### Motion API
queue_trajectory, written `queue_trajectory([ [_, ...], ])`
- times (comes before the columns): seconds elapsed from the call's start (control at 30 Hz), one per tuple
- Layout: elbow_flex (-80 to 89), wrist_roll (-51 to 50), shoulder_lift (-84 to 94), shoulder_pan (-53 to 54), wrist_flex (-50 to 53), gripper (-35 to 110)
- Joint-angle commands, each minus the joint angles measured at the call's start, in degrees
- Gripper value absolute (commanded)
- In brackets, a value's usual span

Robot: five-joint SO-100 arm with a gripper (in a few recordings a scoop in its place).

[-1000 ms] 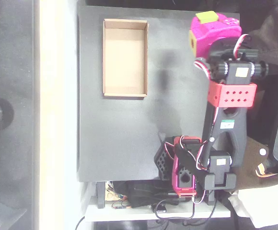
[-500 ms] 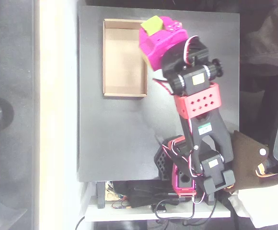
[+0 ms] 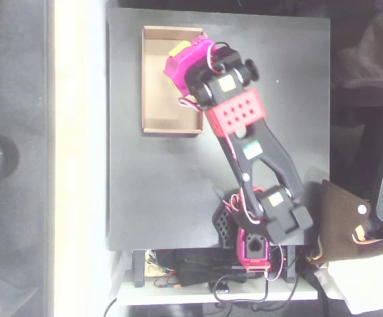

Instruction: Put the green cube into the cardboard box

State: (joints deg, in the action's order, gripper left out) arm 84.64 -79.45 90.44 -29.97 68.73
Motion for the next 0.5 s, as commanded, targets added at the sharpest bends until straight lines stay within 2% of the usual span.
queue_trajectory([
  [0.0, -0.97, -0.18, -2.81, -2.29, 0.26, 7],
  [0.47, -0.97, -0.7, -15.56, -5.8, -2.9, 7],
])
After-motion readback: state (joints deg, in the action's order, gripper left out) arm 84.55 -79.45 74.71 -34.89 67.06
